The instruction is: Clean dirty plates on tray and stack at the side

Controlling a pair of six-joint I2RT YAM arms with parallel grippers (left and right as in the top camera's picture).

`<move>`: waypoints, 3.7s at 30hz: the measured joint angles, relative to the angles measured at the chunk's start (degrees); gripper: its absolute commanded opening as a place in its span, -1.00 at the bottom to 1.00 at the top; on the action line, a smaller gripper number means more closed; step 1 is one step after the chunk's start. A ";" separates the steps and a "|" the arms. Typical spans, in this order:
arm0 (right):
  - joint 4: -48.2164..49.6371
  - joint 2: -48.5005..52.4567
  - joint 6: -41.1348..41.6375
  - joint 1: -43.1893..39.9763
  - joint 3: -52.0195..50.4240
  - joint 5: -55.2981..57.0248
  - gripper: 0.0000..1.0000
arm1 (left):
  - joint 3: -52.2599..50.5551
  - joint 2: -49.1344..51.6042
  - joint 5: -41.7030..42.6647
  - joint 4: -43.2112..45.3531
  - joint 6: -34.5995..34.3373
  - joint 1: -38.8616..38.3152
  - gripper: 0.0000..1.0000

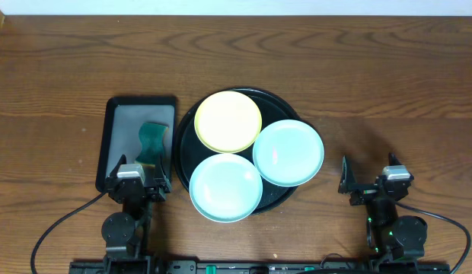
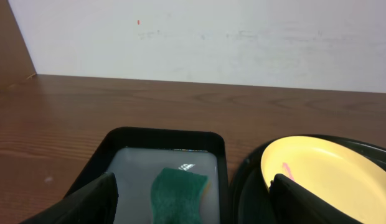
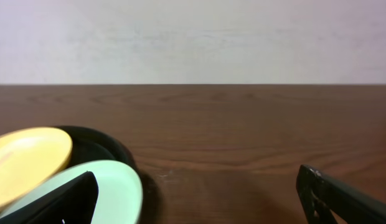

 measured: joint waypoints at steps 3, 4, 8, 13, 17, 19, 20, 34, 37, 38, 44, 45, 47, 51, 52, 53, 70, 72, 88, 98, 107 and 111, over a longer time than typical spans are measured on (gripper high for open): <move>0.00 0.00 3.48 0.00 0.00 -0.15 0.99 | 0.00 0.00 0.00 0.00 0.00 0.00 0.57; 0.00 0.00 4.48 0.00 0.00 -0.17 0.98 | 0.00 0.00 0.00 0.00 0.00 0.00 0.57; 0.04 0.00 7.13 0.00 0.00 -0.28 0.99 | 0.00 0.00 0.50 0.09 -1.81 0.00 0.57; 0.04 0.02 10.62 0.00 0.00 -0.63 0.98 | 0.61 0.00 4.59 -0.39 -8.96 0.00 0.57; 0.02 0.02 11.82 0.00 0.00 -1.51 0.99 | 3.52 0.09 9.55 -4.70 -12.44 0.00 0.57; -0.74 0.04 12.15 0.00 0.31 -2.89 0.98 | 7.72 0.52 11.02 -9.79 -14.10 -0.04 0.57; -1.77 0.04 12.31 0.00 0.74 -3.45 0.98 | 10.32 0.74 11.41 -12.41 -14.71 -0.04 0.57; -23.74 8.33 12.39 0.00 26.80 -7.30 0.99 | 45.57 20.55 13.42 -44.54 -16.46 -0.04 0.57; -28.11 14.49 12.39 0.00 33.73 -8.15 0.99 | 52.52 28.04 13.53 -51.15 -16.46 -0.04 0.57; -29.68 16.96 12.39 0.00 36.13 -8.81 0.98 | 54.86 30.60 13.53 -53.79 -16.37 -0.04 0.57; -39.87 31.12 12.37 0.00 47.32 -13.81 0.99 | 68.59 45.22 13.55 -69.66 -13.86 -0.04 0.57; -42.42 33.73 12.22 0.00 48.98 -14.97 0.99 | 70.23 46.95 13.55 -71.43 -13.51 -0.04 0.57; -46.88 38.27 11.67 0.00 51.74 -17.14 0.98 | 72.72 49.81 13.55 -74.01 -13.09 -0.04 0.57; -51.89 45.94 11.19 0.00 55.58 -20.06 0.98 | 74.69 52.98 15.37 -77.92 -12.92 -0.04 0.57; -52.15 47.34 11.15 0.00 56.00 -20.59 0.98 | 74.71 53.20 16.55 -78.75 -12.92 -0.04 0.57; -52.46 48.41 11.13 0.00 56.22 -21.22 0.99 | 74.75 53.20 17.84 -79.52 -12.90 -0.04 0.57; -65.11 61.66 2.43 0.52 66.86 -33.57 0.16 | 95.67 56.46 25.49 -87.49 -12.02 -0.07 0.33; -68.39 65.33 2.08 1.70 71.08 -30.21 0.18 | 98.44 59.14 23.54 -89.79 -11.96 -0.04 0.54; -65.26 76.30 0.98 13.94 80.56 -16.63 0.30 | 100.43 64.65 11.26 -90.92 -11.85 -0.09 0.56; -62.03 78.44 0.74 14.53 80.56 -15.08 0.22 | 100.43 64.76 6.82 -90.95 -12.13 -0.09 0.56; -58.42 82.88 0.70 14.53 80.54 -13.73 0.17 | 100.43 66.10 1.22 -90.92 -14.91 -0.09 0.57; -54.86 84.15 0.68 14.53 80.54 -13.40 0.17 | 100.41 66.88 -0.11 -90.88 -15.04 -0.09 0.57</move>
